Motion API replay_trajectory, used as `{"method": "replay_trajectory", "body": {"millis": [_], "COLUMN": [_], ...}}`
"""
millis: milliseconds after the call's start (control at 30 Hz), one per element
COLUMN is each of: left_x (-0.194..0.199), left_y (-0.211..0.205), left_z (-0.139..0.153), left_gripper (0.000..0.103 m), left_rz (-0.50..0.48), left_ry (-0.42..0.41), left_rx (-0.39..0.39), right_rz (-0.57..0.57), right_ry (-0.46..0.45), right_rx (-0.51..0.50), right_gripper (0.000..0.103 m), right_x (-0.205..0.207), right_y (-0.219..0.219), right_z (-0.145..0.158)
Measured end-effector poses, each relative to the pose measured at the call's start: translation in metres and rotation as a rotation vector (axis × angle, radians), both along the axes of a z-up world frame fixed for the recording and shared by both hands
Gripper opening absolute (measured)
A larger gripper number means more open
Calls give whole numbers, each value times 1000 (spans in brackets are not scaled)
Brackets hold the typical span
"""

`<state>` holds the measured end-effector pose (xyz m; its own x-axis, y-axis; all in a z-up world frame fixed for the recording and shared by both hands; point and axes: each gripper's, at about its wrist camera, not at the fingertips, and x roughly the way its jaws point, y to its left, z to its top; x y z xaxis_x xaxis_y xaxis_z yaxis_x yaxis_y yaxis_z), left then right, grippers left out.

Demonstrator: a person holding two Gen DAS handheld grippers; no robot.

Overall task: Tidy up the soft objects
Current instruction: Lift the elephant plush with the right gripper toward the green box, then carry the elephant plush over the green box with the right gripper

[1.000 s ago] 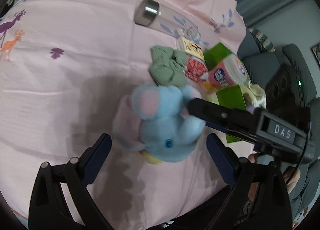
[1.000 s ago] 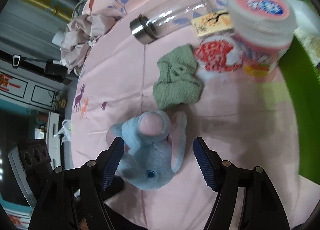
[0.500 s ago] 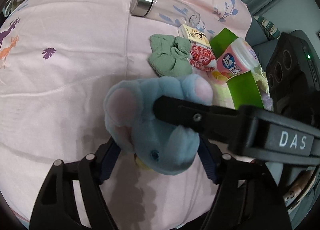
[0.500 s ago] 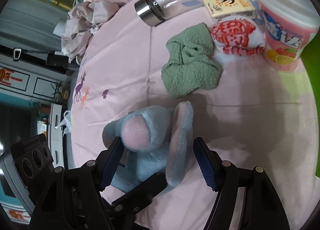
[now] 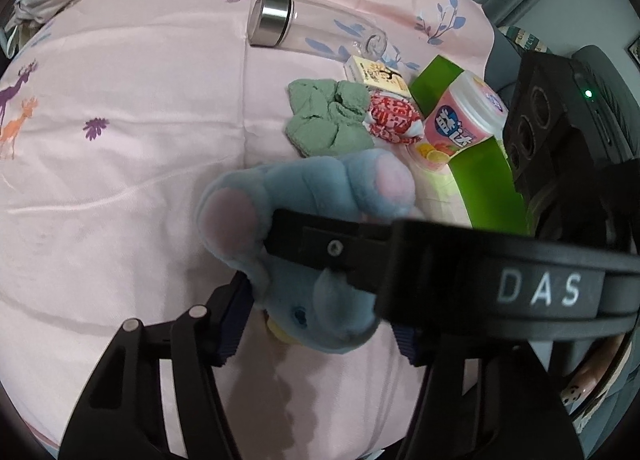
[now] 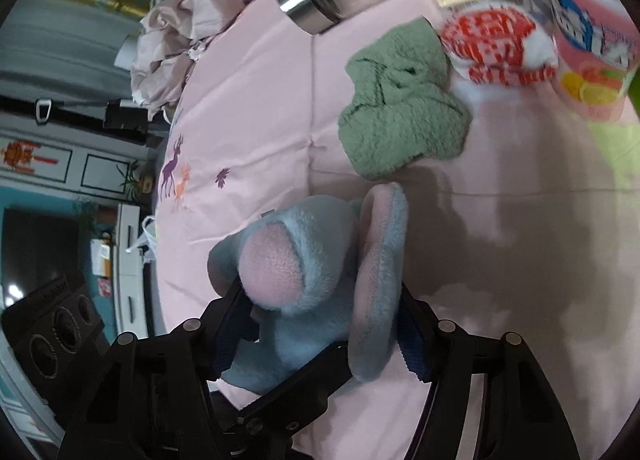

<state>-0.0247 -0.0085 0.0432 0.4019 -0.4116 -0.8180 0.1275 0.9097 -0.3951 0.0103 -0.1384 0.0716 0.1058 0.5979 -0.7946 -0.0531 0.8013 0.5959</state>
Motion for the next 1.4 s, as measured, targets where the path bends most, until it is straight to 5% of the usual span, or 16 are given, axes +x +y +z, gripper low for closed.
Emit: {"method": "replay_trajectory", "body": {"millis": [700, 1400], "left_x": [-19, -32], "left_y": [0, -2], "left_z": [44, 71], "left_gripper": [60, 60], "left_rz": [11, 7], "left_ry": [-259, -431], "left_rx": [21, 27], "right_rz": [18, 12], "right_ry": [-308, -486], "right_rx": [5, 12], "right_gripper": [66, 66], "right_x": [-15, -29], "right_y": [3, 1], "right_z": [60, 92]}}
